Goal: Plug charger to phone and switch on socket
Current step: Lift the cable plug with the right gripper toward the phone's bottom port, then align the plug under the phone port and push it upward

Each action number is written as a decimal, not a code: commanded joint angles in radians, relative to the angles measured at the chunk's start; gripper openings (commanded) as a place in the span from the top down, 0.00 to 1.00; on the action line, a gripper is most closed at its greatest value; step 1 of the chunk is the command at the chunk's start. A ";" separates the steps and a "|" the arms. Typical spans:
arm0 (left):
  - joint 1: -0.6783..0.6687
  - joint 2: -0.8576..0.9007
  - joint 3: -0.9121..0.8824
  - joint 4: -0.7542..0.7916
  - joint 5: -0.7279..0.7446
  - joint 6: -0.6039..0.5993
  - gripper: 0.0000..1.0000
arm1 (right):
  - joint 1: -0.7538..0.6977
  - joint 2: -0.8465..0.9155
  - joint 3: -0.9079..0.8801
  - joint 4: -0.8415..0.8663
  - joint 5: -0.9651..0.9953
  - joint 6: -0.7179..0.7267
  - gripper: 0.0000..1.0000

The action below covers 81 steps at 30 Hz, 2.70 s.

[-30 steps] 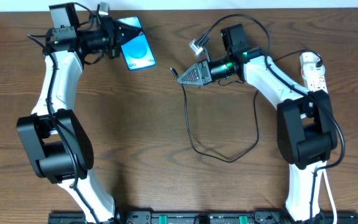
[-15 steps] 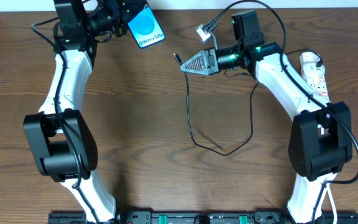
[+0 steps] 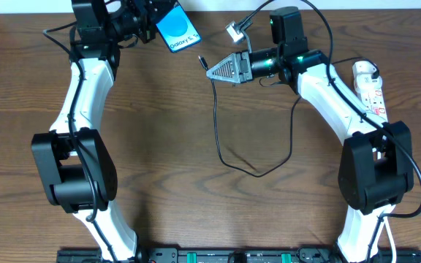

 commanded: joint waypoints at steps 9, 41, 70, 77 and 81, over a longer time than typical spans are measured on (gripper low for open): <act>-0.003 -0.011 0.008 0.013 -0.008 0.000 0.93 | 0.011 -0.039 -0.001 0.069 -0.029 0.116 0.99; -0.026 -0.011 0.008 0.011 0.026 0.046 0.93 | 0.048 -0.039 -0.001 0.144 -0.029 0.085 0.99; -0.025 -0.011 0.007 -0.042 0.003 0.079 0.93 | 0.070 -0.131 -0.001 -0.089 0.189 -0.199 0.99; -0.025 -0.011 0.007 -0.042 0.004 0.079 0.93 | 0.070 -0.132 -0.001 -0.101 0.190 -0.190 0.99; -0.025 -0.011 0.007 -0.042 0.005 0.079 0.92 | 0.069 -0.132 -0.001 -0.112 0.214 -0.167 0.99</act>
